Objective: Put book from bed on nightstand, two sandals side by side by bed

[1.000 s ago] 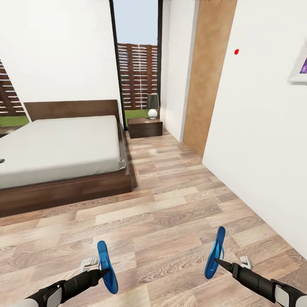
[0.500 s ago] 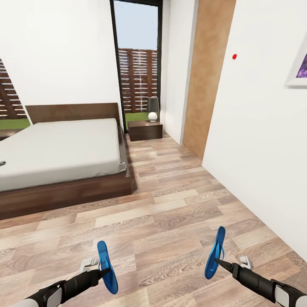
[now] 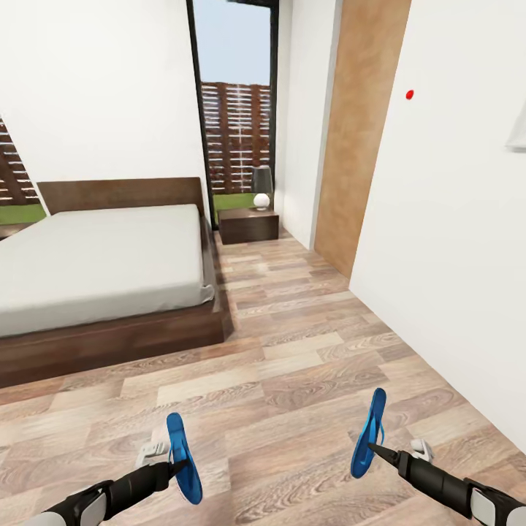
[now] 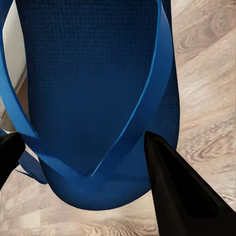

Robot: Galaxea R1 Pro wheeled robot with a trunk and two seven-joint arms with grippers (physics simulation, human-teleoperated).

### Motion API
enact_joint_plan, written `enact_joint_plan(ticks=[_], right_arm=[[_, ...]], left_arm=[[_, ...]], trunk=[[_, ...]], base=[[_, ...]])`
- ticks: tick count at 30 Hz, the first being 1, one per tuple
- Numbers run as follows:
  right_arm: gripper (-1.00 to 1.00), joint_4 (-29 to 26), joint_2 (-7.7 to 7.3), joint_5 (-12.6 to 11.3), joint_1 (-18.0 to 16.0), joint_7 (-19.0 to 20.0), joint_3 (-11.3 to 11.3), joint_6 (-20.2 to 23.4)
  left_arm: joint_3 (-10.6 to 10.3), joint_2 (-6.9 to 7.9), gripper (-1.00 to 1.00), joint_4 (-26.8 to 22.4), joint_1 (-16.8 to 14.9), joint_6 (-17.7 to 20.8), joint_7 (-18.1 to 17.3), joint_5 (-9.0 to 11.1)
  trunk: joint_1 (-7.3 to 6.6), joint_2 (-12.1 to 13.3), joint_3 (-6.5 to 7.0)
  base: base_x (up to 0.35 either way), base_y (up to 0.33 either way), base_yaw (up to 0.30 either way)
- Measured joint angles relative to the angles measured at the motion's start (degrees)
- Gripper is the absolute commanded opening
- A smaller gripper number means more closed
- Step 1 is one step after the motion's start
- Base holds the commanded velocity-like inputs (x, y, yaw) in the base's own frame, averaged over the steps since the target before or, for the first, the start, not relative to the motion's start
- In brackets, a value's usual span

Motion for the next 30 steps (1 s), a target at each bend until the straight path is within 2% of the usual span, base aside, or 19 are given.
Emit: enact_joint_plan(ticks=[18, 30], right_arm=[[-1.00, 0.0, 0.00, 0.0, 0.0, 0.0, 0.1, 0.0], [-1.00, 0.0, 0.00, 0.0, 0.0, 0.0, 0.0, 0.0]], left_arm=[[-0.1, 0.00, -1.00, 0.0, 0.0, 0.0, 0.1, 0.0], [0.0, 0.00, -1.00, 0.0, 0.3, 0.0, 0.1, 0.0]], trunk=[[0.01, 0.0, 0.00], [0.02, 0.0, 0.00]], base=[[0.263, -0.199, 0.000], [0.057, -0.033, -0.076]])
